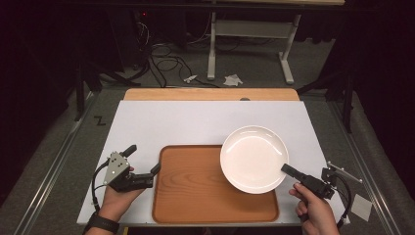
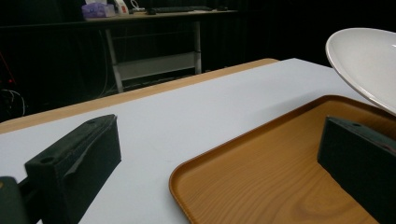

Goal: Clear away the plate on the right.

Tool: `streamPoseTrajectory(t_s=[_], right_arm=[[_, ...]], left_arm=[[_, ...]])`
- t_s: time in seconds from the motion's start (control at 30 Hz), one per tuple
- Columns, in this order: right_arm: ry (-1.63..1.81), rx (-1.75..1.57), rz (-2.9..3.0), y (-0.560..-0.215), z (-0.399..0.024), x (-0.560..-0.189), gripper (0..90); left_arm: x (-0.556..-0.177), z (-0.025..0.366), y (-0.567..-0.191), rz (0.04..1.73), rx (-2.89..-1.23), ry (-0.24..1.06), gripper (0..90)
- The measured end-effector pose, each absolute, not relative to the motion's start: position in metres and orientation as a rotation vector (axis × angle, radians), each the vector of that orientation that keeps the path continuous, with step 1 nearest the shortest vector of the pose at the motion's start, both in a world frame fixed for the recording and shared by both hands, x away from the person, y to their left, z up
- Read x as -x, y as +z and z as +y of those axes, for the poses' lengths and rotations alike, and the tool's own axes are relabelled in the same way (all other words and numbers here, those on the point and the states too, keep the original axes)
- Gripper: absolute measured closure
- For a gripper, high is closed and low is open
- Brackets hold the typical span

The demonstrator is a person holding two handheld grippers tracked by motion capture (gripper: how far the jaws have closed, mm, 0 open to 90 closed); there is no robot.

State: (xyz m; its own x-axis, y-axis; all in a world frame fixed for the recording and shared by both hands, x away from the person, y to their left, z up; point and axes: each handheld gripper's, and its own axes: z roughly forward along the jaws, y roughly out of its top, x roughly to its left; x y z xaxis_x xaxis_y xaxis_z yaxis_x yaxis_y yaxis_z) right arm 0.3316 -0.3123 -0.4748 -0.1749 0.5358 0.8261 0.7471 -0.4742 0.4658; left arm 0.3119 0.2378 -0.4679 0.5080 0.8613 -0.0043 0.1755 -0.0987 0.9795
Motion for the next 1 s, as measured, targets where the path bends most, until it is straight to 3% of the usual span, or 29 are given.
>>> streamPoseTrajectory(t_s=[1.0], right_arm=[[-1.53,1.808,-1.666,-0.491,-0.276,-0.335,89.8]], left_arm=[[-0.309,0.238,-0.466,0.916,-1.565,0.723,0.0]])
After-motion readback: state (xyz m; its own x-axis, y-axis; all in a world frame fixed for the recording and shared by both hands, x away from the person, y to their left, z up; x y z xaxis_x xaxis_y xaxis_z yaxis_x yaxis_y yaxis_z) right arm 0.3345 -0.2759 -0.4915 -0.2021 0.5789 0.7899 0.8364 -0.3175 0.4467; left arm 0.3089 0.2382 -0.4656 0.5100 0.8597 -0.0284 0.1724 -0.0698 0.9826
